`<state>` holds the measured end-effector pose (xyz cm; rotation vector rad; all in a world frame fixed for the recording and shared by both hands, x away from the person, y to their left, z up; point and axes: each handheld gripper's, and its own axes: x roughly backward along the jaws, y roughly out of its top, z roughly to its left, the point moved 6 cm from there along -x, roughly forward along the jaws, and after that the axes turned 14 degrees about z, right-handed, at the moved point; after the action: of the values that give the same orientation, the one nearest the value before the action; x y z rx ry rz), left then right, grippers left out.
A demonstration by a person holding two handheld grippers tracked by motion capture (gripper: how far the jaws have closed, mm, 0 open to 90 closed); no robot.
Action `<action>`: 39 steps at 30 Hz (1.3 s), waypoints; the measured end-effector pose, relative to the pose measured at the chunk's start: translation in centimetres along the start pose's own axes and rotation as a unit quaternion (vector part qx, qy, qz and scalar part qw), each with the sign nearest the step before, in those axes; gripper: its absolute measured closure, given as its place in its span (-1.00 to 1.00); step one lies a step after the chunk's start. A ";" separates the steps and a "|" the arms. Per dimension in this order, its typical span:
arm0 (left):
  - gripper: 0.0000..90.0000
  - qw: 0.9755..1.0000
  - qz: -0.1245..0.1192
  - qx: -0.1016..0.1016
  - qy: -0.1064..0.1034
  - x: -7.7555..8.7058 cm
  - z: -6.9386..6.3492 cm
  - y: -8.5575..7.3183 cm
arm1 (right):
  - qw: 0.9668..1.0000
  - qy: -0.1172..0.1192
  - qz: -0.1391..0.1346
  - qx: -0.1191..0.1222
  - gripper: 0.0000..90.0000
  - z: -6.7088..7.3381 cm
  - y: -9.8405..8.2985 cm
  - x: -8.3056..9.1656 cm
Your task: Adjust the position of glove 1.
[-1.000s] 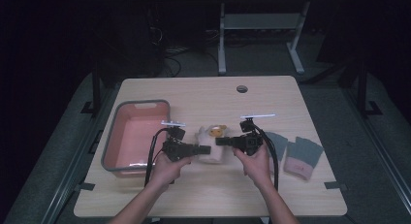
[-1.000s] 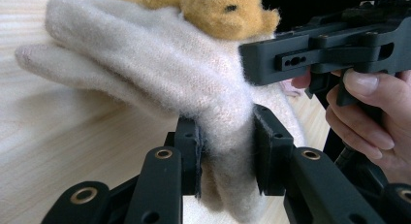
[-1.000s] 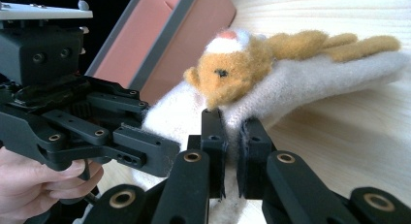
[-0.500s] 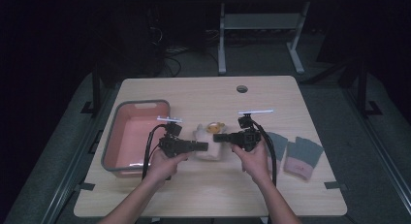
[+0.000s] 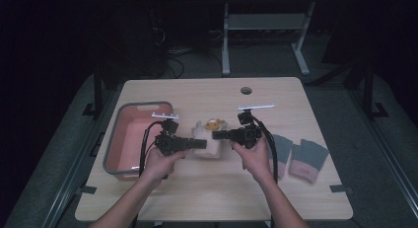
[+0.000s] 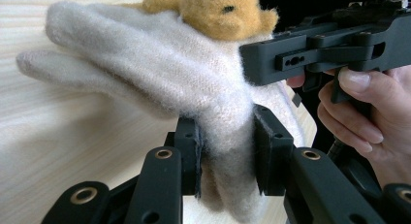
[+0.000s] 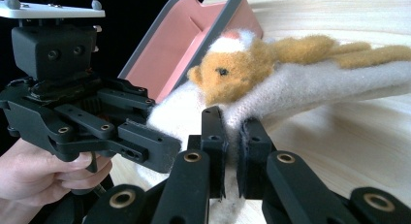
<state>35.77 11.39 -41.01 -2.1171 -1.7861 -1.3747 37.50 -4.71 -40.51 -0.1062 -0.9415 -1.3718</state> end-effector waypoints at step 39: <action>0.51 1.000 -0.022 0.003 0.012 4.4 0.5 1.2 | 0.999 0.016 0.007 0.034 0.86 3.0 3.8 -0.8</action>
<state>36.70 14.66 -37.91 -2.0623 -1.8363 -1.3975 39.29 -1.46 -37.39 -0.0400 -0.9574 -1.3232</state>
